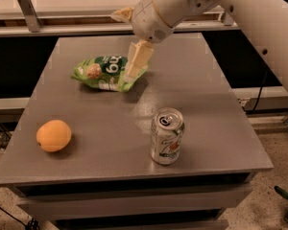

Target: Move green rice chip bag near 7up can

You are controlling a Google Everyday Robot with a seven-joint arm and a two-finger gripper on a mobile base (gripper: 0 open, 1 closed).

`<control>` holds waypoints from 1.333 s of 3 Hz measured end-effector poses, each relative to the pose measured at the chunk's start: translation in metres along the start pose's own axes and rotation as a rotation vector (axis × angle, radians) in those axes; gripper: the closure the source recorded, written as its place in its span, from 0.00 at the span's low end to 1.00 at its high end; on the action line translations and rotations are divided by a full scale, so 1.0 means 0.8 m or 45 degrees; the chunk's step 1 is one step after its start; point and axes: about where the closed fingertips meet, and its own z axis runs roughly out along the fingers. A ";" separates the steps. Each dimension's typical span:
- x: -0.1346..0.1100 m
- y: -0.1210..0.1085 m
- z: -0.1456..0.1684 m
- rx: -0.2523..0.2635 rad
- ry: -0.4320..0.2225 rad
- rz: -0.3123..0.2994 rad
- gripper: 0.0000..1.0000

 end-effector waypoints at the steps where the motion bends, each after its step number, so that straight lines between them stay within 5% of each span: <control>1: 0.012 0.014 0.030 -0.061 0.086 -0.012 0.00; 2: 0.029 0.032 0.054 -0.169 0.108 0.024 0.00; 4: 0.048 0.060 0.081 -0.283 0.176 0.049 0.42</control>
Offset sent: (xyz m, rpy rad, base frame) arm -0.0079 0.0083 -0.0867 -0.1912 0.1880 0.0559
